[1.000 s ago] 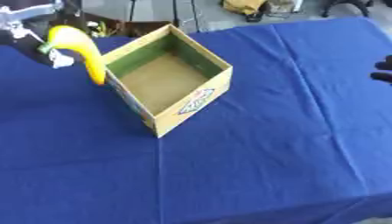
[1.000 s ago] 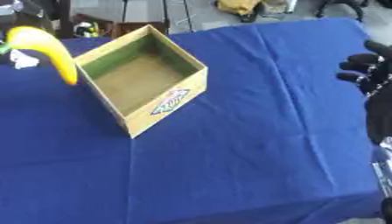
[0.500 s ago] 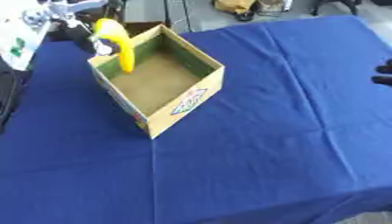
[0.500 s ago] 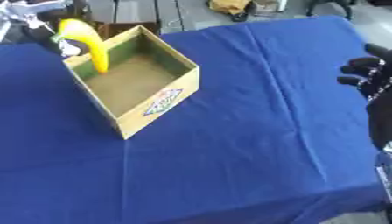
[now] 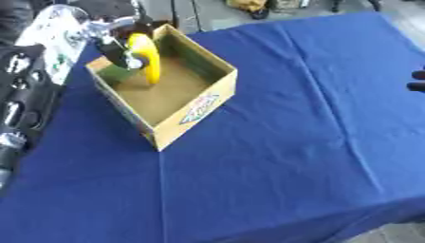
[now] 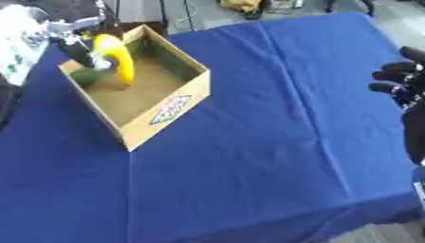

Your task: Pick up objects on the table and place them in the box.

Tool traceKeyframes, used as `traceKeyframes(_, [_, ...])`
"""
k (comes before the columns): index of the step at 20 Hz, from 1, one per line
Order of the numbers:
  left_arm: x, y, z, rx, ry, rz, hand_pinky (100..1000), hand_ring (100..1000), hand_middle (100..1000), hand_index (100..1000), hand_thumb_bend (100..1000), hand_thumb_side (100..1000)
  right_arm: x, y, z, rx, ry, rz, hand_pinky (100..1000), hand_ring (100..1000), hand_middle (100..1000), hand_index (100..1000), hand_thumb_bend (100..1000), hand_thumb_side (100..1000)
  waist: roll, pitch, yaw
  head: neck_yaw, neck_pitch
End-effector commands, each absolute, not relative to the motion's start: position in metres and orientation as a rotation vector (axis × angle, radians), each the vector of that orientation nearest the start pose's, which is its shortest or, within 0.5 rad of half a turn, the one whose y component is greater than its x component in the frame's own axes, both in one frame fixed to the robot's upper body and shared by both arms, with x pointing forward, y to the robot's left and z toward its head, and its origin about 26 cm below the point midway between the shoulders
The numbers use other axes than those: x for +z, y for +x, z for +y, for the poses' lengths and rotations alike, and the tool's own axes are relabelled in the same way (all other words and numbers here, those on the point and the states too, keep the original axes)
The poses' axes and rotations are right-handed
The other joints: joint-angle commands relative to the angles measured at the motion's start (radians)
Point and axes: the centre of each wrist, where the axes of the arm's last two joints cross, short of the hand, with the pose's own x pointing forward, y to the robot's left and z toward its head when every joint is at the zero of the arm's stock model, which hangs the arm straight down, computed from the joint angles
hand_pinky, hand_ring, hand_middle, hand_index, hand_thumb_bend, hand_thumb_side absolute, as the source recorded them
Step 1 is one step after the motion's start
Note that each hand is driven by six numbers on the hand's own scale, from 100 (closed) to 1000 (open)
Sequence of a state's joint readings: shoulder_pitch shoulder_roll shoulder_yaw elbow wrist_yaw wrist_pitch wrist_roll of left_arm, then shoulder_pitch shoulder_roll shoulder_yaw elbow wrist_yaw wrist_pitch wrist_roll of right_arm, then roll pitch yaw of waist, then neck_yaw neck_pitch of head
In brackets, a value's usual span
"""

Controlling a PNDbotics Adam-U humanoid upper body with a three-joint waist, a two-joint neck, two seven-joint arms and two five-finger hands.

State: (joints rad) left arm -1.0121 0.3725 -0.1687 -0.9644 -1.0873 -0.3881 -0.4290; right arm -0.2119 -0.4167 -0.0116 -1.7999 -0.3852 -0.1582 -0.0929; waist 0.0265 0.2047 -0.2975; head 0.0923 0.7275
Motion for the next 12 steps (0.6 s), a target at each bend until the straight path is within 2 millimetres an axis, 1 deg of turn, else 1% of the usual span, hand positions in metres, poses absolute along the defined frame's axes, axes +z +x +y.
traceKeyframes(1, [0.213,0.487,0.228,-1.863,0.95,-1.453,608,513,487,597,359,254,0.148,0.315,-0.305,0.059,0.068,-2.165,655,671,605,814,100,829,-0.005,-0.01,-0.003,0.007,-0.008])
traceKeyframes(2, [0.209,0.488,0.226,-1.875,0.939,-1.457,631,543,536,654,472,341,0.148,0.315,-0.305,0.059,0.07,-2.166,655,671,604,814,100,828,-0.005,-0.009,-0.005,0.009,-0.009])
traceKeyframes(3, [0.206,0.488,0.224,-1.889,0.928,-1.464,642,556,552,671,553,393,0.148,0.316,-0.304,0.058,0.072,-2.166,655,670,604,814,100,827,-0.005,-0.008,-0.006,0.009,-0.009])
traceKeyframes(4, [0.203,0.488,0.222,-1.898,0.92,-1.469,642,556,552,671,553,393,0.148,0.316,-0.304,0.058,0.073,-2.166,655,670,604,814,100,827,-0.005,-0.008,-0.006,0.009,-0.009])
traceKeyframes(6, [0.199,0.488,0.221,-1.918,0.905,-1.468,668,589,587,702,681,465,0.148,0.316,-0.304,0.058,0.074,-2.166,655,670,604,814,100,827,-0.005,-0.007,-0.007,0.009,-0.009])
traceKeyframes(8, [0.195,0.488,0.221,-1.931,0.896,-1.462,680,609,607,718,715,496,0.148,0.316,-0.304,0.057,0.074,-2.167,655,670,604,814,100,828,-0.005,-0.007,-0.007,0.007,-0.009])
traceKeyframes(9, [0.195,0.488,0.222,-1.932,0.896,-1.46,686,619,619,729,753,523,0.148,0.316,-0.305,0.056,0.072,-2.167,655,670,604,814,100,828,-0.006,-0.007,-0.007,0.005,-0.009])
traceKeyframes(10, [0.195,0.488,0.222,-1.93,0.899,-1.46,700,641,646,753,833,598,0.148,0.316,-0.305,0.055,0.071,-2.166,655,670,604,814,100,828,-0.006,-0.007,-0.006,0.004,-0.009])
traceKeyframes(12, [0.197,0.487,0.224,-1.91,0.92,-1.472,709,656,664,759,886,636,0.148,0.316,-0.305,0.053,0.071,-2.166,655,670,604,814,100,828,-0.006,-0.008,-0.005,0.001,-0.009])
